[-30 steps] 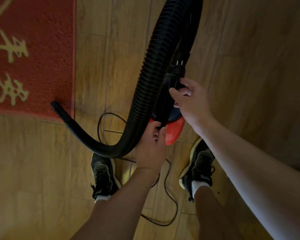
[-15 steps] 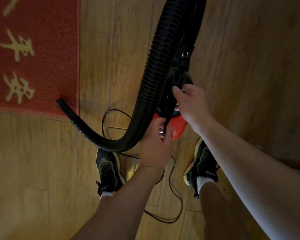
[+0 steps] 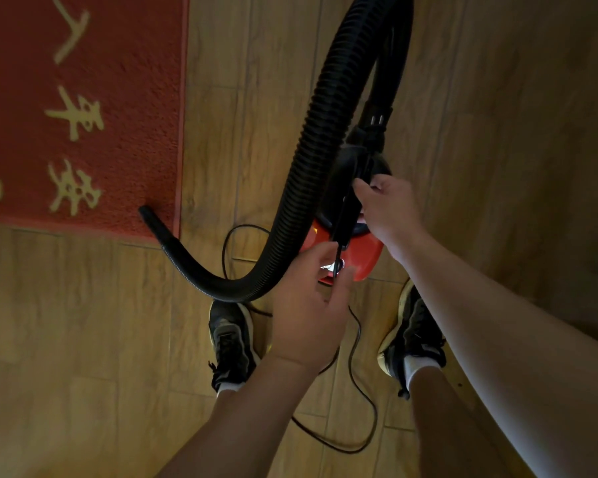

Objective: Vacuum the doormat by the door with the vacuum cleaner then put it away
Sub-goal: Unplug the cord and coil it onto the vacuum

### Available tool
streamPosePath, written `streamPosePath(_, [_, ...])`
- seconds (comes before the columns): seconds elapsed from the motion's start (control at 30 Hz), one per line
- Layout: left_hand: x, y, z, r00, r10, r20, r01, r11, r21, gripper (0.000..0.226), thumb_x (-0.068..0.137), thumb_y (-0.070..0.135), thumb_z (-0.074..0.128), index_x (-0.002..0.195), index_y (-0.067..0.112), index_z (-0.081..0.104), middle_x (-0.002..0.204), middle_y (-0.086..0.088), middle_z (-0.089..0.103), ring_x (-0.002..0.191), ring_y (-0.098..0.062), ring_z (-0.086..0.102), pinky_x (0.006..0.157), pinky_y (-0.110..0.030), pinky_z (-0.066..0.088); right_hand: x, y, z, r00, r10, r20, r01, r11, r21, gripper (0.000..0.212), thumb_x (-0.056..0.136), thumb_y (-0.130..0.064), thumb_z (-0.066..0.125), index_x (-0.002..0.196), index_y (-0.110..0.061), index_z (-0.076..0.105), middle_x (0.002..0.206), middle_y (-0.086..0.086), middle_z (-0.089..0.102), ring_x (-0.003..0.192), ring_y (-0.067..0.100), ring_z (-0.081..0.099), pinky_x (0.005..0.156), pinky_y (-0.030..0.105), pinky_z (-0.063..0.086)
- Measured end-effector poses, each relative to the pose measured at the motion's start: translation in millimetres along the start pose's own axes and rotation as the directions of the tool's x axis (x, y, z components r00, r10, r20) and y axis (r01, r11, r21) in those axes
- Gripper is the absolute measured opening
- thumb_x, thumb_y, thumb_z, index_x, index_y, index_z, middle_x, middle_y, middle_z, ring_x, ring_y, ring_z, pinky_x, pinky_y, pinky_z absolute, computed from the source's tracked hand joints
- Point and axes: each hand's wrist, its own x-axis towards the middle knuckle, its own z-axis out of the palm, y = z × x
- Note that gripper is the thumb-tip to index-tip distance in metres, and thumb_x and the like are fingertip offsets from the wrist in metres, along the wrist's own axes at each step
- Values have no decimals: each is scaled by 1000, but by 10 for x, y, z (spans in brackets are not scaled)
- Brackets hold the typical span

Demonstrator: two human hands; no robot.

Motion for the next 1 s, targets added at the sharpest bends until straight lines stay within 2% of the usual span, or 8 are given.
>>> streamPosePath(0.1, [-12, 106, -119, 999, 30, -30, -30, 1000, 5, 28, 93, 27, 71, 120, 23, 67, 99, 14, 69, 94, -5, 67, 81, -28, 58, -12, -22, 17, 1000, 8, -20, -7, 1000, 23, 32, 96, -22, 60, 82, 7, 62, 90, 35, 67, 85, 50, 69, 74, 67, 55])
streamPosePath(0.23, [56, 243, -301, 977, 183, -108, -170, 978, 122, 30, 88, 28, 74, 115, 20, 66, 89, 12, 63, 79, -4, 61, 67, -20, 52, -42, -46, 31, 999, 26, -40, -25, 1000, 13, 29, 96, -23, 60, 74, -5, 65, 88, 33, 68, 83, 46, 70, 74, 64, 57])
streamPosePath(0.43, [296, 278, -384, 954, 248, -170, -195, 941, 277, 44, 79, 24, 86, 115, 12, 64, 101, 8, 52, 92, -3, 48, 81, -9, 41, -42, -10, 19, 999, 34, -15, -33, 999, 22, 30, 94, -28, 60, 77, -5, 66, 88, 27, 71, 82, 42, 72, 76, 63, 58])
streamPosePath(0.53, [407, 243, -353, 969, 216, -116, -183, 952, 245, 57, 77, 27, 88, 124, 12, 60, 113, 10, 51, 107, -9, 52, 93, -19, 44, -50, 14, 24, 999, 36, -17, -35, 999, 36, 33, 92, -30, 61, 82, 1, 65, 89, 28, 70, 85, 43, 71, 76, 63, 57])
streamPosePath(0.57, [438, 243, -340, 977, 187, -101, -161, 962, 221, 59, 79, 29, 86, 128, 14, 58, 116, 11, 52, 110, -6, 52, 94, -15, 43, -53, 21, 29, 999, 32, -20, -31, 999, 42, 34, 91, -31, 61, 83, 2, 64, 89, 28, 70, 85, 44, 71, 76, 64, 57])
streamPosePath(0.67, [500, 246, -293, 990, 129, -59, -120, 983, 140, 47, 86, 32, 78, 127, 27, 56, 108, 21, 58, 102, 8, 55, 85, -3, 40, -67, 34, 47, 999, 34, -31, -32, 997, 66, 35, 92, -31, 60, 85, 3, 63, 90, 29, 68, 87, 46, 69, 78, 65, 56])
streamPosePath(0.83, [554, 167, -255, 996, 93, 0, -93, 994, 56, 24, 96, 25, 69, 115, 29, 55, 86, 36, 57, 79, 7, 58, 66, -6, 42, -107, 25, 73, 999, 42, -33, -40, 998, 55, 40, 95, -37, 56, 98, 2, 63, 97, 29, 67, 91, 46, 67, 81, 65, 54])
streamPosePath(1.0, [592, -9, -227, 997, 53, 46, -53, 999, -14, 29, 92, 40, 73, 107, 18, 61, 76, 16, 59, 71, 2, 59, 61, -12, 45, -164, 11, 204, 993, 117, -12, -115, 985, 131, 39, 102, -43, 45, 93, -12, 67, 90, 13, 72, 87, 30, 71, 90, 54, 57])
